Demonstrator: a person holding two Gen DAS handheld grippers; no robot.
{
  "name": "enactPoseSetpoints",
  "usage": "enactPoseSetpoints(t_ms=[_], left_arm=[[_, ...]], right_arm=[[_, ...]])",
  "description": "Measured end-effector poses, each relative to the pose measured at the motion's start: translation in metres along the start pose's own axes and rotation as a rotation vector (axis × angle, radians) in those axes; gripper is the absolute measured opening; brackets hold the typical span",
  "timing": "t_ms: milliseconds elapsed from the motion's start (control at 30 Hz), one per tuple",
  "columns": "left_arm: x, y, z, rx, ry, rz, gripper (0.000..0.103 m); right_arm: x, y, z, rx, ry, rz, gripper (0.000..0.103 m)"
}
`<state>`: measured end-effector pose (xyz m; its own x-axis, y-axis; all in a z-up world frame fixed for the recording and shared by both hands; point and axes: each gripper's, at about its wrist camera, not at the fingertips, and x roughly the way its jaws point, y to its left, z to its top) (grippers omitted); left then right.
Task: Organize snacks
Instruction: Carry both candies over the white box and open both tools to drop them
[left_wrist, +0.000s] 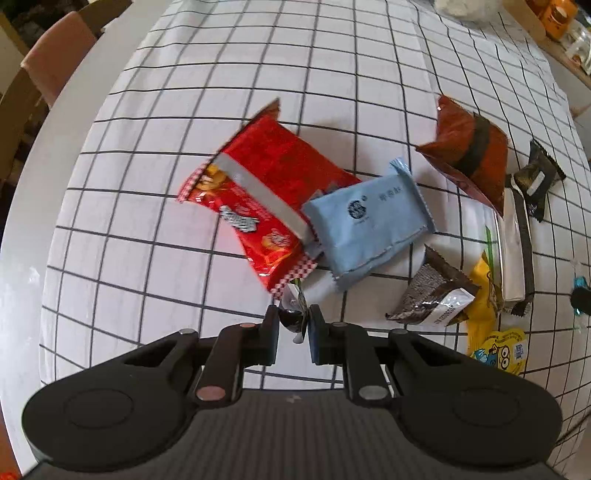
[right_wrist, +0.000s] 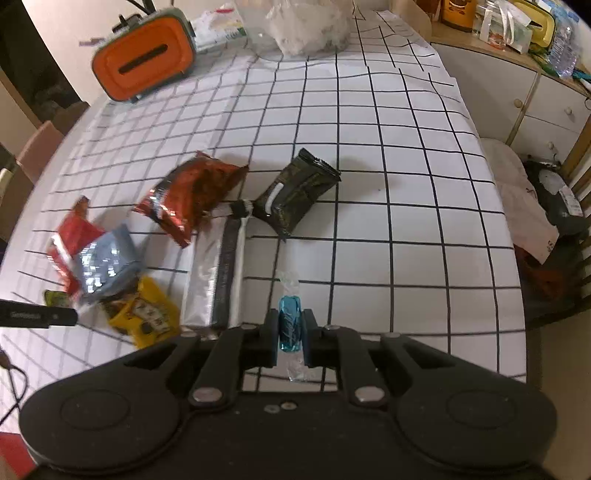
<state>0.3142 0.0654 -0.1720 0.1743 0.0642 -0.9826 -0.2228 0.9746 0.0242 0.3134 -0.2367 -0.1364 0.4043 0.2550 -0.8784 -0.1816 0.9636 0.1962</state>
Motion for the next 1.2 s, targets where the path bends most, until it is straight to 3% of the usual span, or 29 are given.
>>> enactPoseSetpoints(t_ms=[300, 467, 867, 1200], left_arm=[[-0.037, 0.012, 0.000, -0.023, -0.065, -0.056, 0.016], [-0.068, 0.009, -0.012, 0.017, -0.103, -0.089, 0.016], [-0.133, 0.004, -0.082, 0.137, -0.144, -0.136, 0.016], [-0.145, -0.002, -0.149, 0.217, -0.097, -0.178, 0.016]], right_arm=[[-0.054, 0.004, -0.007, 0.002, -0.063, 0.079, 0.011], [-0.089, 0.010, -0.017, -0.018, -0.095, 0.115, 0.011], [-0.155, 0.029, -0.063, -0.042, -0.124, 0.172, 0.011], [-0.170, 0.046, -0.117, -0.024, -0.097, 0.208, 0.011]])
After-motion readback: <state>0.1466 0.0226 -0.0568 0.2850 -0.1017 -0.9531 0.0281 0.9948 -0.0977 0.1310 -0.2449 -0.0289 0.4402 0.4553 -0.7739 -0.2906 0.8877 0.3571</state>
